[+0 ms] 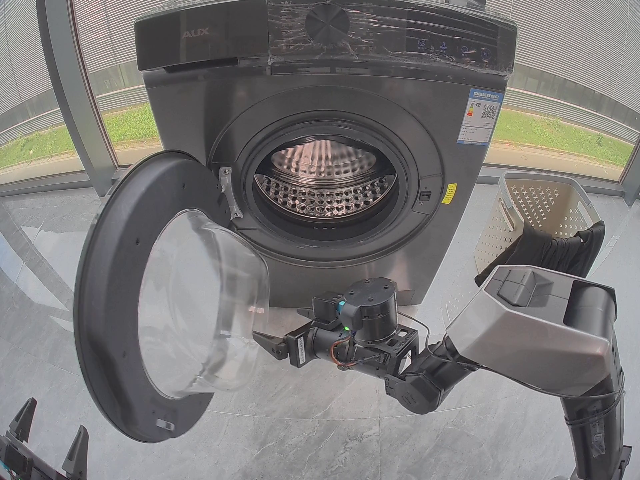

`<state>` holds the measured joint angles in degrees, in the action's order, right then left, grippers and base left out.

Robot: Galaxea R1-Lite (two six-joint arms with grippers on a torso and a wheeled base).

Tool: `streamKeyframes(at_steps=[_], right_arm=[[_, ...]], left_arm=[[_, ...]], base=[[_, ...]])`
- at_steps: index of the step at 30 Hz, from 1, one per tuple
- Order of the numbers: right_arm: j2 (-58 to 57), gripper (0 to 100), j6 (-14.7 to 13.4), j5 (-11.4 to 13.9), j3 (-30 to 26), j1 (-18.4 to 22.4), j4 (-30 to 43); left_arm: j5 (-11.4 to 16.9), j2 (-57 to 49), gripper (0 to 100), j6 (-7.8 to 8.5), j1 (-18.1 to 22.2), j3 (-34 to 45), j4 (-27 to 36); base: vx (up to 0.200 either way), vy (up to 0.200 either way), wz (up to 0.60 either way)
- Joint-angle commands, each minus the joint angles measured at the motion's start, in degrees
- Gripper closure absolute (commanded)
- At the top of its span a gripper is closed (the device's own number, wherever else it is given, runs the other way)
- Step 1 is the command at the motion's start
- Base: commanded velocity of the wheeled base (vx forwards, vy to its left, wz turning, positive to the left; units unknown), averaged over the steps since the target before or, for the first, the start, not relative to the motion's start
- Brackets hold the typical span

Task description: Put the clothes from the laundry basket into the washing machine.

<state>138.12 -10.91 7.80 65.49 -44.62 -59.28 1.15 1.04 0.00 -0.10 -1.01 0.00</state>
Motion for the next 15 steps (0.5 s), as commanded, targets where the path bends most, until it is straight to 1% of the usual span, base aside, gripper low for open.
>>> streamKeyframes(at_steps=[1, 6, 9, 12, 14, 15], right_arm=[[0.8, 0, -0.3, -0.1, 2.3, 0.1, -0.2], [0.7, 0, -0.3, -0.1, 3.6, 0.4, 0.7], [1.4, 0, -0.3, -0.1, 5.7, 0.4, 1.5], [2.0, 0, -0.3, -0.2, 7.8, 0.0, 4.2], [2.9, 0, -0.3, -0.5, 9.2, -0.1, 4.4], [3.7, 0, -0.3, -0.9, 11.1, -0.3, 4.4]], left_arm=[[0.0, -1.0, 0, 0.0, 0.0, 1.0, 0.0], [0.0, -1.0, 0, 0.0, 0.0, 1.0, 0.0], [0.0, -1.0, 0, 0.0, 0.0, 1.0, 0.0], [0.0, -1.0, 0, 0.0, 0.0, 1.0, 0.0], [0.0, -1.0, 0, 0.0, 0.0, 1.0, 0.0], [0.0, -1.0, 0, 0.0, 0.0, 1.0, 0.0]], base=[[0.0, 0.0, 0.0], [0.0, 0.0, 0.0], [0.0, 0.0, 0.0], [0.0, 0.0, 0.0], [0.0, 0.0, 0.0], [0.0, 0.0, 0.0]])
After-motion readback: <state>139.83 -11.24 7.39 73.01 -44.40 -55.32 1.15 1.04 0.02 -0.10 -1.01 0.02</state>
